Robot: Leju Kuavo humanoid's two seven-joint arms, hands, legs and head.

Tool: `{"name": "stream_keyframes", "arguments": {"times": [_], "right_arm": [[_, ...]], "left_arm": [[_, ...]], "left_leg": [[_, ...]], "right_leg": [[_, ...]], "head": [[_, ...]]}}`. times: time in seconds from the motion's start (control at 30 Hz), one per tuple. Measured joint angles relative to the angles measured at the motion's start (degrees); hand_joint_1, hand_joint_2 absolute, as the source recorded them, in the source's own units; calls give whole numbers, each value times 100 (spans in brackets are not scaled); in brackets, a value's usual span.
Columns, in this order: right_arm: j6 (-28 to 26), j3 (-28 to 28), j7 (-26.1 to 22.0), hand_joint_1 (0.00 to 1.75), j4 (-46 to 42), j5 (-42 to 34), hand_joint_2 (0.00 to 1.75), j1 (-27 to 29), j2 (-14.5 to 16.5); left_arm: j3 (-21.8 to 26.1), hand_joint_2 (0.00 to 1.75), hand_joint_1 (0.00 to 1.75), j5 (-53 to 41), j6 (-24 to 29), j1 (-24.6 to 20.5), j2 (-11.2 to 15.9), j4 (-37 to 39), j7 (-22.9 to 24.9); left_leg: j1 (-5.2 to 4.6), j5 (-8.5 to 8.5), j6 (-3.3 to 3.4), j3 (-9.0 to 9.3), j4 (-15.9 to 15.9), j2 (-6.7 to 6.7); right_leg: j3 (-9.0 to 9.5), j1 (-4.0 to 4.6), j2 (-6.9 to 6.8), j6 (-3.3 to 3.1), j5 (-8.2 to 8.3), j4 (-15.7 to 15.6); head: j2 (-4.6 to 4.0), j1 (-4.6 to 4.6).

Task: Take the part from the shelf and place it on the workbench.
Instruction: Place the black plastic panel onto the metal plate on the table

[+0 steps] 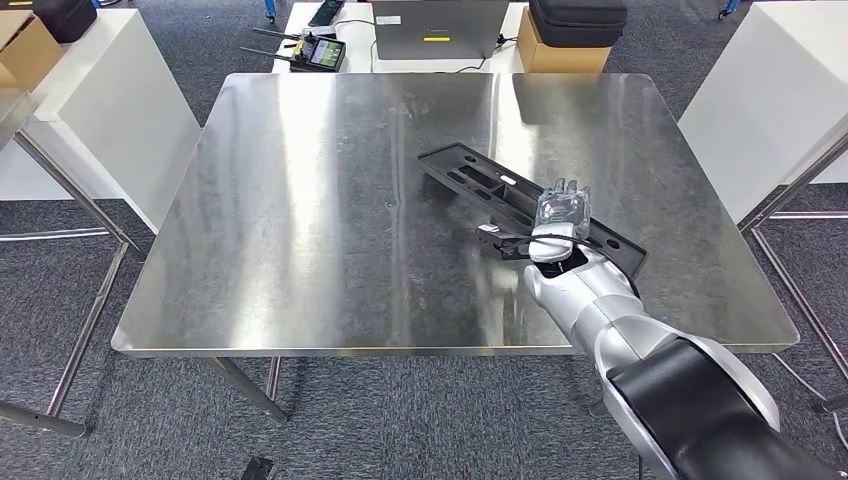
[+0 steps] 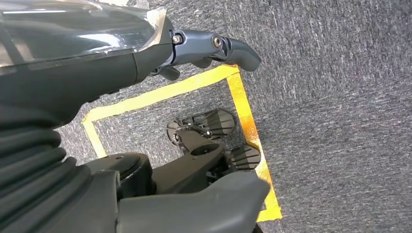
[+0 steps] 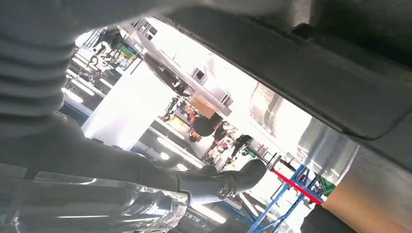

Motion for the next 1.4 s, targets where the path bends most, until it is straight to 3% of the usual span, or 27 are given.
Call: {"name": "stream_keyframes", "arguments": {"times": [0.27, 0.43, 0.73, 0.97, 1.17, 1.3, 1.4], "right_arm": [[77, 155, -110, 0, 0, 444, 0, 14, 122], [-196, 415, -289, 0, -11, 1004, 0, 17, 284], [-1448, 963, -482, 0, -234, 1323, 0, -84, 788], [-3093, 1004, -838, 0, -761, 1323, 0, -191, 1173], [-3456, 887, -1031, 0, -1250, 1321, 0, -212, 1331], [-3979, 636, -1392, 0, -1779, 1321, 0, -59, 1341], [-4059, 306, -1716, 0, -2481, 1320, 0, 225, 1357]], "left_arm": [[-3, 0, 0, -31, 52, -18, 0, 0, 42], [-4, 0, 0, -68, 56, -27, 0, 0, 66], [-4, 0, 0, -78, 134, -35, -2, 0, 85], [1, 0, 0, -26, 290, 10, -1, 0, -27], [10, 0, 0, -23, 344, 56, -1, 0, -79], [20, 0, 0, -46, 401, 88, 0, 0, -92], [25, 0, 0, -83, 408, 106, -1, 0, -89]], "left_leg": [[0, 0, 0, 0, 0, 1], [1, 0, 0, 0, 0, 1], [3, 1, -1, 2, -1, 3], [5, 1, -2, 7, -1, 17], [4, 1, -2, 6, -2, 15], [2, 1, -2, 9, -1, 16], [2, 1, -1, 8, -1, 13]], "right_leg": [[0, 0, 1, 0, 0, 0], [1, 0, 2, 0, 0, 2], [1, 2, 1, 0, 0, 6], [1, 0, 12, -1, -1, 13], [2, -1, 9, -1, -1, 13], [3, -1, 9, -1, -1, 12], [3, -1, 7, -1, -1, 12]], "head": [[0, -1], [0, 0], [0, 0], [0, 1], [0, 2], [0, 1], [0, 1]]}}
